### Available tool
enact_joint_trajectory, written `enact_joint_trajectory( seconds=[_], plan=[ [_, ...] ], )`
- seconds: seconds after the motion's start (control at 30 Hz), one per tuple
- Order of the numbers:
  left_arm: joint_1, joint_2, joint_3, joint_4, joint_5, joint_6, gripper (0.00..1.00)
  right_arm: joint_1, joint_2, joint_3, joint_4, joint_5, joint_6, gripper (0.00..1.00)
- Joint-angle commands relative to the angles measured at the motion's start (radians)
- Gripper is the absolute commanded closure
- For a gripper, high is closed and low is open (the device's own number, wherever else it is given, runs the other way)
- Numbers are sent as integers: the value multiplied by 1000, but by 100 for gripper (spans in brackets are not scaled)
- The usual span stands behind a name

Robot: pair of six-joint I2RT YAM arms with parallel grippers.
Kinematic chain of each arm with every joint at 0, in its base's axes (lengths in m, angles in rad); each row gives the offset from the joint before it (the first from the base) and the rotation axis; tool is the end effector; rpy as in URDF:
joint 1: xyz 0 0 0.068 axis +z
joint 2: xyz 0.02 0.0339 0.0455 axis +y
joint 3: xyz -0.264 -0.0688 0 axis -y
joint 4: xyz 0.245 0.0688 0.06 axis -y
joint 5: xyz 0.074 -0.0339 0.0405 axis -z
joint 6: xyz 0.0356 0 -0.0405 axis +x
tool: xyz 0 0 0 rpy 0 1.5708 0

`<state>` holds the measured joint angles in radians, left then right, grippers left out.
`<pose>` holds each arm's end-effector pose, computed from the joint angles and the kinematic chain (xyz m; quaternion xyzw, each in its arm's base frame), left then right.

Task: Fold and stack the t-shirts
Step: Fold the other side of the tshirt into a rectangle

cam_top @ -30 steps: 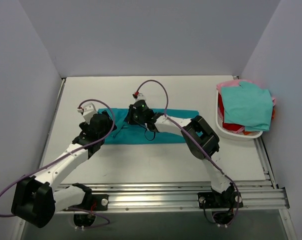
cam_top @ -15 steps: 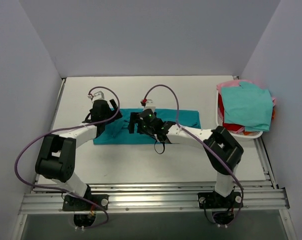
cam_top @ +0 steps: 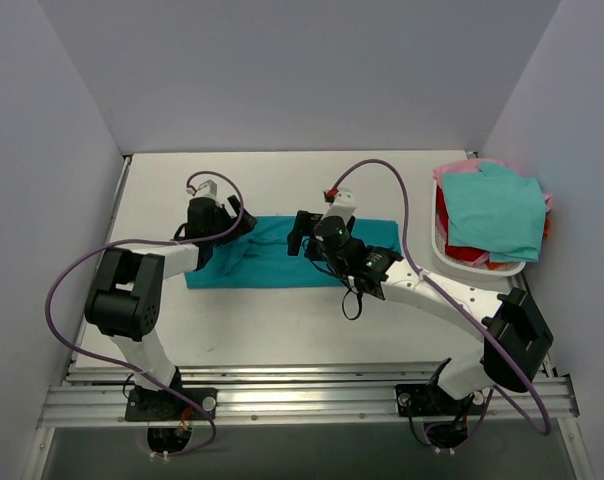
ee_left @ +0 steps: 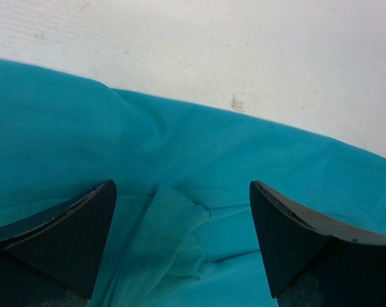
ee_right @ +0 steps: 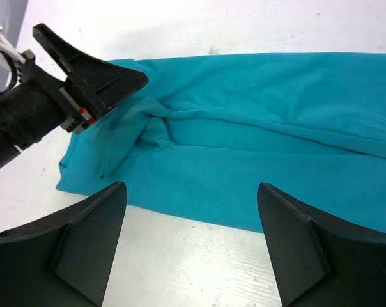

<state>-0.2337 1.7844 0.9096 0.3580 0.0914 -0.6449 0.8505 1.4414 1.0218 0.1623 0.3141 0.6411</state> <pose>0.3633 -0.0898 0.1679 -0.1538 0.8499 -0.2494 0.4379 0.2315 0.2471 0.3028 0.0132 0.7879 0.3182 0.5270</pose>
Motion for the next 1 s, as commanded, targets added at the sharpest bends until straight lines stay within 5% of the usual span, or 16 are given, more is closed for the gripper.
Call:
enact_joint_trajectory(
  seconds=[0.0,0.4,0.63,0.97],
  plan=[
    [4,-11,-28,95,65,-44,7,-7,-12,-19,-43,68,-9,22],
    [2,-68,-95,98,93,-53,9,-11,-12,-37,-32,82,-9,23],
    [-4,-57,-100,113,102,-55,36,-10,-4,-40,-30,83,-9,23],
    [-4,-57,-112,116,119,-44,49,-18,-27,-45,-43,99,-14,23]
  ],
)
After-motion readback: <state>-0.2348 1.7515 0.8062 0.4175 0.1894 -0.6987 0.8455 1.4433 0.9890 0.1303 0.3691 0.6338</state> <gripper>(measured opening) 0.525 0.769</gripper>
